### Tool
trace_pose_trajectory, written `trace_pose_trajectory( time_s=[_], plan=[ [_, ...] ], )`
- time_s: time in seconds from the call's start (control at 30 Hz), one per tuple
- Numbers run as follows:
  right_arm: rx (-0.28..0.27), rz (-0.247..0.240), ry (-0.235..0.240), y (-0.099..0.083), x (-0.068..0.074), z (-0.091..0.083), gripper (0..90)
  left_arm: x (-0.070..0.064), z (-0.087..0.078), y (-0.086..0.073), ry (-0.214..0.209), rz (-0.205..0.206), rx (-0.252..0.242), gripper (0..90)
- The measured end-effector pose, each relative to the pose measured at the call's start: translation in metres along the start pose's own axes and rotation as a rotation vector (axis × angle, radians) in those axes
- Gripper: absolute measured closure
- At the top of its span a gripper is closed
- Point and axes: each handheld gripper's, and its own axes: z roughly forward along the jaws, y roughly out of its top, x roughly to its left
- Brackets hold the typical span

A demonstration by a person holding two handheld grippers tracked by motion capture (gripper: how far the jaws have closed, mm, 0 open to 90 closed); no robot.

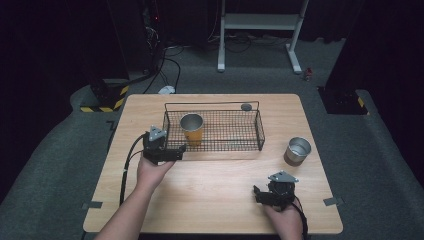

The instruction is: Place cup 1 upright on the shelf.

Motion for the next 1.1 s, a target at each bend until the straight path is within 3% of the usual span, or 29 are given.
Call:
trace_pose_trajectory(
  time_s=[0.63, 1.1],
  plan=[
    [0.000, 0.000, 0.000, 0.000, 0.000, 0.000, 9.8, 0.009, -0.017, -0.020, 0.020, -0.005, 0.011, 1.4],
    [0.000, 0.000, 0.000, 0.000, 0.000, 0.000, 9.9, 0.019, -0.029, -0.050, 0.011, -0.023, 0.046, 1.5]
  ],
)
